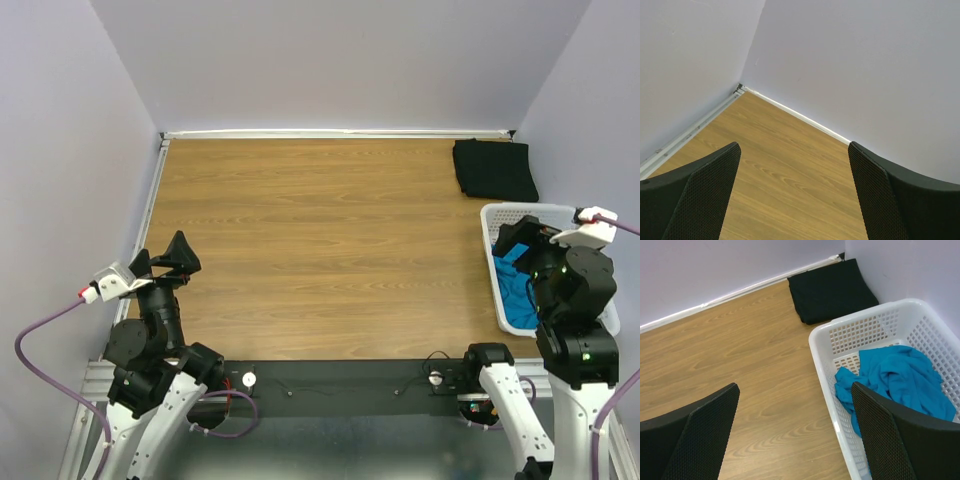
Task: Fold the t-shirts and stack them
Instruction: Grab the tshirt from the pile
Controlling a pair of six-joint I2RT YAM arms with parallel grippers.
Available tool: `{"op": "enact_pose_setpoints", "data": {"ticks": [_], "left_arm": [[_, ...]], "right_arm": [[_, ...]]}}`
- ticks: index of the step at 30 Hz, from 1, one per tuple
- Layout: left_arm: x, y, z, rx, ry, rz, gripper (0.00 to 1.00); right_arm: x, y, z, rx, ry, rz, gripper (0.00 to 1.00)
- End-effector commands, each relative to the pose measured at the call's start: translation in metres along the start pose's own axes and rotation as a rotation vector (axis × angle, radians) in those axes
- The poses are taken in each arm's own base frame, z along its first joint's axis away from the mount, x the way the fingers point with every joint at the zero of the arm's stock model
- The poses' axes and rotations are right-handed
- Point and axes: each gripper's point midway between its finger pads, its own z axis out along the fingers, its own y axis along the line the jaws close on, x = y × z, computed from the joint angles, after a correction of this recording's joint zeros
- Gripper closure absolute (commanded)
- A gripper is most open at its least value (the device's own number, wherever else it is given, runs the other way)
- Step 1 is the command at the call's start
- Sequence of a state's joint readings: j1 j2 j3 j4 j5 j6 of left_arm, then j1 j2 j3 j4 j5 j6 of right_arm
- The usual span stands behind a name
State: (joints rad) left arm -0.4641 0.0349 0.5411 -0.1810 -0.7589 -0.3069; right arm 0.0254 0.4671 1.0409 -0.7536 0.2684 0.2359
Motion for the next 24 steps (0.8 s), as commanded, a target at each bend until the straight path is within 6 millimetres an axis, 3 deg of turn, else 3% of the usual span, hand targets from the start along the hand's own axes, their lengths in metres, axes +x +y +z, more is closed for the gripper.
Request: {"op": "enact_pose_setpoints", "data": {"ticks": [1, 5, 12, 15, 16, 19, 24], "left_arm": [[-0.002, -0.001, 0.002, -0.005, -0.01, -0.008, 0.04], [-0.001, -0.005, 0.003, 0.009, -0.002, -0.004, 0.04], [0.011, -0.014, 0.007, 0.043, 0.038, 0.008, 0.04], [0.014, -0.018, 0.007, 0.056, 0.058, 0.011, 0.04], [0.013, -0.019, 0.007, 0.06, 0.059, 0.01, 0.04], [0.013, -0.018, 0.005, 0.059, 0.062, -0.002, 0.04], [0.01, -0.015, 0.002, 0.059, 0.047, -0.02, 0.04]], "right_arm": [[0.003, 0.02, 0.019, -0.06, 0.058, 0.02, 0.0], [0.022, 0.027, 0.041, -0.052, 0.143, 0.054, 0.0], [0.095, 0.026, 0.104, 0.115, 0.46, 0.11, 0.0], [0.107, 0.009, 0.12, 0.283, 0.48, 0.159, 0.0], [0.121, 0.003, 0.13, 0.328, 0.523, 0.136, 0.0], [0.125, -0.018, 0.144, 0.46, 0.512, 0.089, 0.0], [0.122, -0.075, 0.16, 0.681, 0.478, 0.081, 0.0]]}}
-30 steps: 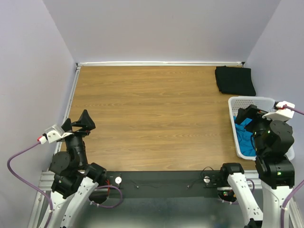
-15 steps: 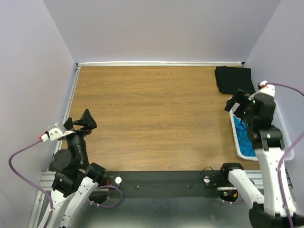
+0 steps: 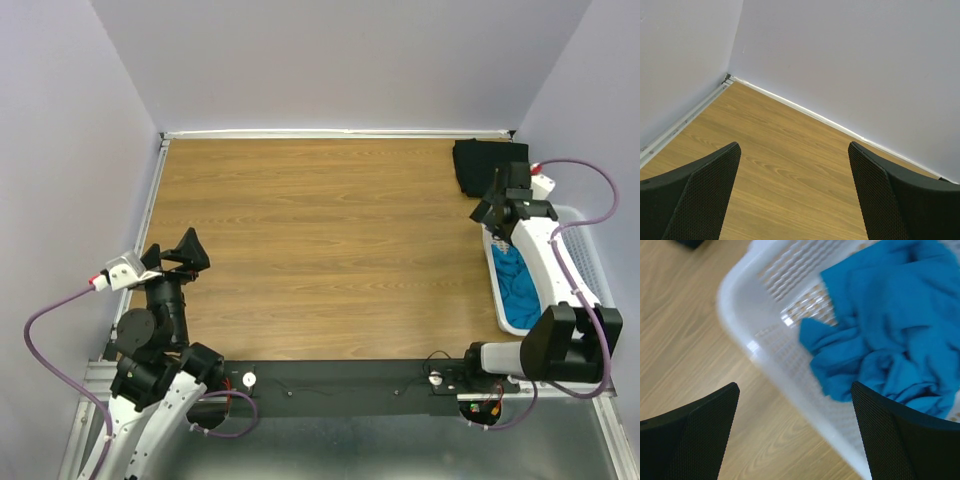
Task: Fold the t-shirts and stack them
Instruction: Grab the tshirt from the pile
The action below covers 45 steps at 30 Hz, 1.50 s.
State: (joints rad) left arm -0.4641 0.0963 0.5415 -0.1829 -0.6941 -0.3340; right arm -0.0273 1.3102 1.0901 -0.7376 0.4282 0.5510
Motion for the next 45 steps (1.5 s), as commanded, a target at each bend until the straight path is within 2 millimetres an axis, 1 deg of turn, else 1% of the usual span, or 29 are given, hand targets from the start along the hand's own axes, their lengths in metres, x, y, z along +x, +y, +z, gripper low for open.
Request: {"op": "enact_pose_setpoints", "data": {"ticks": [1, 2, 4, 5, 7, 9, 12, 13, 14, 15, 18, 19, 22, 23, 25, 26, 27, 28, 31, 32, 34, 35, 37, 38, 40, 41, 43, 44, 45], "left_arm": [[-0.007, -0.001, -0.003, 0.011, -0.019, -0.035, 0.04], [-0.007, -0.001, -0.003, 0.007, -0.016, -0.032, 0.04], [-0.006, -0.001, -0.002, 0.008, -0.015, -0.027, 0.04], [-0.005, -0.002, -0.002, 0.012, -0.012, -0.029, 0.04], [-0.003, -0.003, 0.0, 0.011, -0.005, -0.018, 0.04], [-0.002, -0.004, 0.001, 0.016, -0.004, -0.012, 0.04], [0.0, -0.005, 0.002, 0.016, 0.0, -0.004, 0.04], [0.0, -0.005, 0.002, 0.016, 0.001, -0.005, 0.04], [0.0, -0.005, 0.002, 0.017, 0.002, -0.003, 0.04], [0.0, -0.005, 0.002, 0.017, 0.001, -0.004, 0.04], [0.0, -0.006, 0.002, 0.022, 0.001, -0.005, 0.04], [0.0, -0.006, 0.002, 0.022, 0.001, -0.004, 0.04], [0.0, -0.006, 0.002, 0.022, 0.001, -0.004, 0.04], [0.001, -0.006, 0.003, 0.021, 0.0, -0.002, 0.04], [0.001, -0.007, 0.003, 0.024, -0.001, 0.001, 0.04], [0.002, -0.008, 0.003, 0.032, 0.004, 0.006, 0.04], [0.002, -0.008, 0.004, 0.033, 0.004, 0.006, 0.04], [0.003, -0.01, 0.004, 0.04, 0.006, 0.009, 0.04], [0.003, -0.011, 0.004, 0.045, 0.003, 0.011, 0.04], [0.003, -0.011, 0.004, 0.048, 0.004, 0.014, 0.04], [0.004, -0.013, 0.005, 0.054, 0.006, 0.019, 0.04], [0.005, -0.013, 0.005, 0.058, 0.008, 0.021, 0.04], [0.006, -0.014, 0.006, 0.064, 0.012, 0.027, 0.04], [0.007, -0.015, 0.006, 0.065, 0.014, 0.028, 0.04], [0.007, -0.016, 0.006, 0.072, 0.014, 0.032, 0.04], [0.007, -0.017, 0.007, 0.076, 0.014, 0.033, 0.04], [0.008, -0.018, 0.007, 0.079, 0.014, 0.034, 0.04], [0.008, -0.018, 0.007, 0.08, 0.015, 0.037, 0.04], [0.008, -0.018, 0.007, 0.084, 0.013, 0.036, 0.04]], "right_arm": [[-0.037, -0.043, 0.013, 0.194, -0.102, 0.113, 0.0], [-0.04, -0.055, 0.021, 0.227, -0.094, 0.139, 0.0], [-0.044, -0.066, 0.029, 0.239, -0.087, 0.179, 0.0], [-0.045, -0.076, 0.035, 0.244, -0.078, 0.213, 0.0], [-0.043, -0.087, 0.048, 0.248, -0.058, 0.254, 0.0], [-0.035, -0.091, 0.06, 0.258, -0.026, 0.266, 0.0], [-0.012, -0.1, 0.079, 0.286, 0.039, 0.321, 0.0], [-0.008, -0.1, 0.087, 0.285, 0.04, 0.356, 0.0], [0.006, -0.105, 0.094, 0.283, 0.078, 0.378, 0.0], [0.01, -0.104, 0.099, 0.276, 0.084, 0.402, 0.01], [0.028, -0.107, 0.108, 0.29, 0.129, 0.402, 0.02], [0.03, -0.108, 0.109, 0.296, 0.13, 0.399, 0.03], [0.033, -0.112, 0.107, 0.304, 0.123, 0.388, 0.22], [0.032, -0.11, 0.104, 0.292, 0.117, 0.389, 0.41], [0.027, -0.109, 0.098, 0.269, 0.102, 0.383, 0.63], [0.015, -0.106, 0.088, 0.237, 0.063, 0.393, 0.85], [0.007, -0.104, 0.082, 0.219, 0.039, 0.393, 0.93], [-0.007, -0.101, 0.074, 0.189, 0.007, 0.385, 0.99], [-0.048, -0.091, 0.039, 0.095, -0.104, 0.385, 0.99], [-0.073, -0.08, 0.023, 0.025, -0.152, 0.389, 1.0], [-0.102, -0.067, -0.003, -0.067, -0.217, 0.381, 0.99], [-0.127, -0.048, -0.031, -0.178, -0.27, 0.372, 0.99], [-0.148, -0.027, -0.059, -0.298, -0.312, 0.341, 0.99], [-0.165, -0.004, -0.09, -0.414, -0.348, 0.317, 1.0], [-0.178, 0.022, -0.122, -0.534, -0.375, 0.289, 1.0], [-0.183, 0.048, -0.147, -0.634, -0.378, 0.262, 1.0], [-0.184, 0.078, -0.173, -0.749, -0.372, 0.226, 1.0], [-0.17, 0.111, -0.188, -0.856, -0.318, 0.174, 0.99], [-0.17, 0.129, -0.207, -0.928, -0.315, 0.165, 0.99]]}}
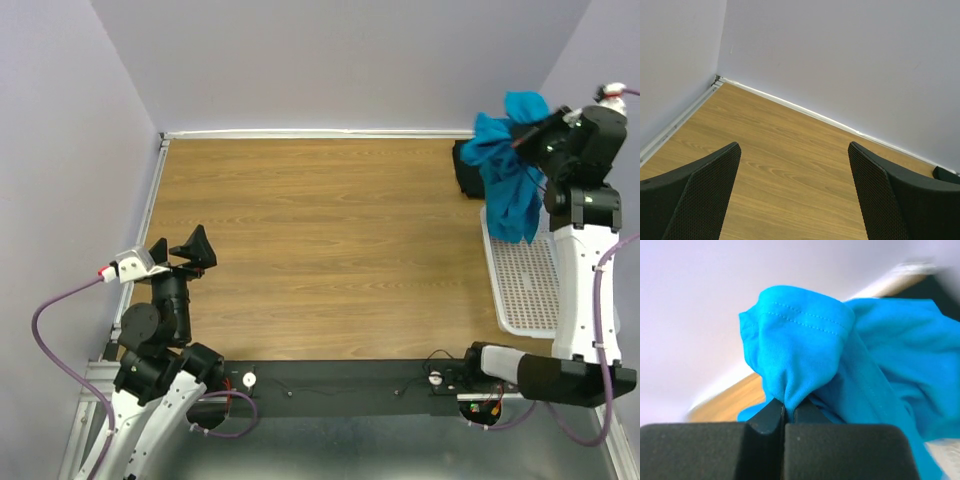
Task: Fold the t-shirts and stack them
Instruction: Grab the tshirt from the pile, then move the tshirt to the center of the board
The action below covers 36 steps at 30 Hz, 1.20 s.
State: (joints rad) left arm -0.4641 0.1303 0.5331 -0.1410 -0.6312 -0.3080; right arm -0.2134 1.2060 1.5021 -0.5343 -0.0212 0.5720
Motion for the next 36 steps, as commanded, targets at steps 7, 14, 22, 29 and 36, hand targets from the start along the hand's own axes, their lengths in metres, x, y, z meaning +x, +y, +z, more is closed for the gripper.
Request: {"op": "enact_pose_setpoints", "data": {"ticks": [7, 14, 22, 29, 36], "left_arm": [[-0.001, -0.004, 0.001, 0.026, -0.013, 0.011, 0.04], [-0.002, -0.006, 0.001, 0.038, -0.014, 0.01, 0.04], [0.023, -0.036, 0.011, 0.144, 0.101, 0.017, 0.04], [0.075, -0.071, 0.023, 0.212, 0.336, -0.07, 0.04], [0.188, -0.079, 0.017, 0.148, 0.736, -0.107, 0.04]], "right_arm": [[0.121, 0.244, -0.061, -0.697, 0.352, -0.063, 0.99], [0.2, 0.286, -0.053, -0.739, 0.476, -0.069, 0.97], [0.279, 0.117, 0.031, -0.146, 0.377, -0.277, 0.38], [0.306, 0.034, 0.016, -0.031, 0.447, -0.42, 0.17], [0.347, 0.03, -0.017, -0.185, 0.648, -0.439, 0.18]]}}
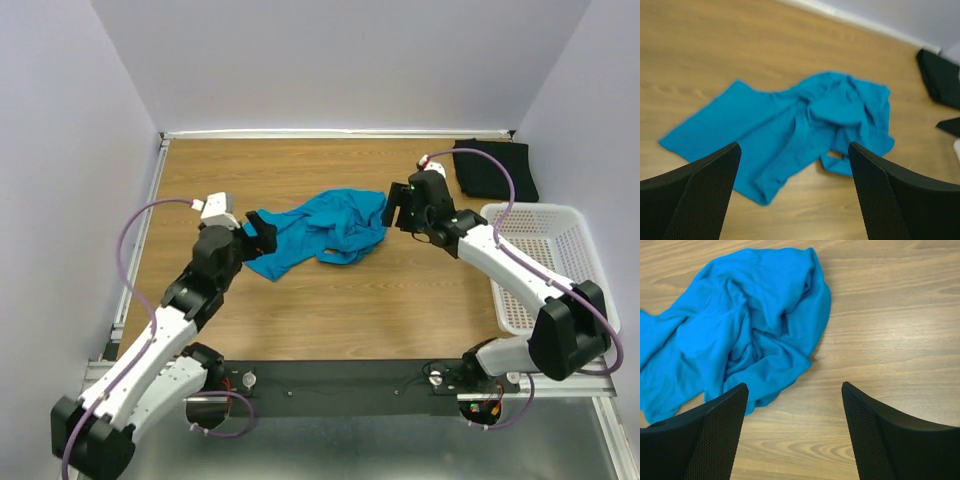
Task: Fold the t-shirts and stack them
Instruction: Move the tshirt to the center of the board
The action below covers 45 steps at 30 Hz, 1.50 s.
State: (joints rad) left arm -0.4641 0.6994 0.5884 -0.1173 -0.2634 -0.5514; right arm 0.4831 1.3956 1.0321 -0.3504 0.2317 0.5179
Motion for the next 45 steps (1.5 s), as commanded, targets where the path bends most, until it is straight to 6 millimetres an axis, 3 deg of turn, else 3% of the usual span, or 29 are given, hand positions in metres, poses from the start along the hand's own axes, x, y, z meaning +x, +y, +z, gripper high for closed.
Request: {"op": "enact_pose_setpoints", "data": {"ticks": [1, 2, 8, 16, 26, 41, 44, 45], "left_arm": [[0.054, -0.005, 0.015, -0.006, 0.214, -0.124, 0.04], [0.068, 0.0, 0.022, -0.035, 0.259, -0.123, 0.04], [0.093, 0.016, 0.04, -0.156, 0.326, -0.156, 0.04], [0.127, 0.034, 0.059, -0.255, 0.413, -0.13, 0.05], [0.15, 0.029, 0.069, -0.221, 0.49, -0.093, 0.12], [0.17, 0.033, 0.079, -0.236, 0.533, -0.043, 0.44], [0.171, 0.036, 0.079, -0.249, 0.53, -0.033, 0.59], [0.169, 0.037, 0.08, -0.252, 0.524, -0.033, 0.68]], "right_arm": [[0.029, 0.013, -0.003, -0.115, 0.095, -0.048, 0.19], [0.037, 0.014, 0.0, -0.124, 0.121, -0.051, 0.21], [0.081, 0.029, 0.008, -0.225, 0.281, -0.094, 0.3], [0.098, 0.04, 0.022, -0.278, 0.326, -0.072, 0.31], [0.124, 0.05, 0.043, -0.329, 0.384, -0.027, 0.31], [0.133, 0.079, 0.054, -0.471, 0.413, 0.059, 0.37], [0.137, 0.079, 0.057, -0.469, 0.42, 0.059, 0.43], [0.138, 0.078, 0.058, -0.468, 0.422, 0.059, 0.48]]}}
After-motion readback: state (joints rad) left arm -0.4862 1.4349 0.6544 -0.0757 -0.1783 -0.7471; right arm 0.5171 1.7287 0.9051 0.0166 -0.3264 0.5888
